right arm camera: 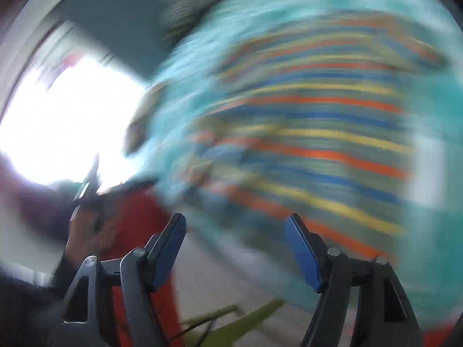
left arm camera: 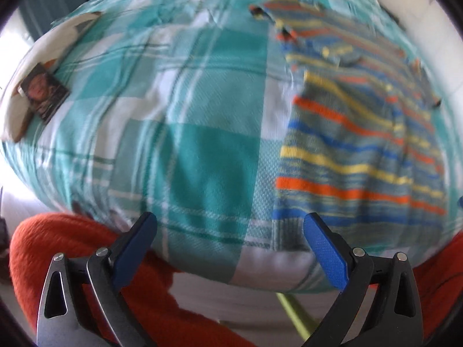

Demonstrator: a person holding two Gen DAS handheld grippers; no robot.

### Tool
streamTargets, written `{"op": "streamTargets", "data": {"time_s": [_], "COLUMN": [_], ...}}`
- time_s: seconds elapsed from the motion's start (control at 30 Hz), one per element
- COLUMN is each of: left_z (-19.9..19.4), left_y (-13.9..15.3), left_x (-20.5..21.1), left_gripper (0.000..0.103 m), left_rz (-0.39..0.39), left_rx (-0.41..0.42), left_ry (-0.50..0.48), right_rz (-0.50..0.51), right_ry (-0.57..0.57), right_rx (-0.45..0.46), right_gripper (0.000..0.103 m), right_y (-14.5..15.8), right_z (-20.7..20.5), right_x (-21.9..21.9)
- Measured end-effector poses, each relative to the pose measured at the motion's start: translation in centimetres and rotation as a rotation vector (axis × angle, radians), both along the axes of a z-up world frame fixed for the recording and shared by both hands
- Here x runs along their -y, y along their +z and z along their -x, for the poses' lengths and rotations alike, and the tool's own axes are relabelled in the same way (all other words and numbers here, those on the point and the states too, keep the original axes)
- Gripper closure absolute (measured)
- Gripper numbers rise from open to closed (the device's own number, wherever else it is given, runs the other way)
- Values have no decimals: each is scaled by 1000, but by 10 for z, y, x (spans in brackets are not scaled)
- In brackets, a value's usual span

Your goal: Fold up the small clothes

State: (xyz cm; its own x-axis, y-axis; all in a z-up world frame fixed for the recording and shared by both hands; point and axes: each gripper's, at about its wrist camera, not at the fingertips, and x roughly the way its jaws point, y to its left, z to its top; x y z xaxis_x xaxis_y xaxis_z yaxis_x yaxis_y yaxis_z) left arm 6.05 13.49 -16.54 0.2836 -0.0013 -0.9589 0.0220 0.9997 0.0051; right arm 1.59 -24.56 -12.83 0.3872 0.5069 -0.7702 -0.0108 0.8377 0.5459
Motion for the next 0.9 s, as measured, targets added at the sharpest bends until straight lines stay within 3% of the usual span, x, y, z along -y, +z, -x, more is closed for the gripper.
{"op": "streamTargets", "data": {"time_s": [0.03, 0.1, 0.17, 0.23, 0.3, 0.33, 0.37, 0.47, 0.6, 0.67, 0.77, 0.83, 0.9], "left_z": [-3, -6, -6, -4, -2, -1, 0, 10, 31, 33, 26, 23, 22], "left_y": [-9, -23, -30, -28, -26, -24, -22, -1, 31, 30, 8, -11, -19], "left_x": [4, 11, 18, 25, 32, 35, 37, 27, 6, 13, 31, 36, 39], "left_gripper": [2, 6, 13, 19, 43, 75, 99, 102, 103, 103, 103, 103, 103], "left_rz": [-16, 4, 31, 41, 64, 90, 109, 119, 170, 124, -40, -72, -102], "left_rx": [-21, -65, -93, -72, -52, -43, -47, -38, -46, -68, -89, -134, -141], "left_ry": [-17, -46, -61, -77, -111, -130, -142, -127, -123, -143, -182, -176, -174], "right_rz": [17, 58, 56, 19, 3, 6, 13, 24, 137, 180, 249, 282, 298], "right_ry": [-110, -223, -225, -188, -131, -101, -80, -79, -90, -105, -82, -75, -90], "right_rx": [-41, -118, -203, -247, -253, -244, -236, -248, -194, -197, -279, -352, -354], "right_gripper": [31, 31, 32, 34, 46, 55, 93, 97, 98, 98, 98, 98, 98], "right_y": [-6, -18, -31, -50, -62, -69, -75, -73, -16, -5, -36, -69, -80], "right_z": [5, 16, 19, 20, 17, 15, 16, 14, 39, 45, 31, 22, 18], "right_x": [34, 72, 81, 65, 42, 30, 26, 16, 29, 41, 32, 21, 19]}}
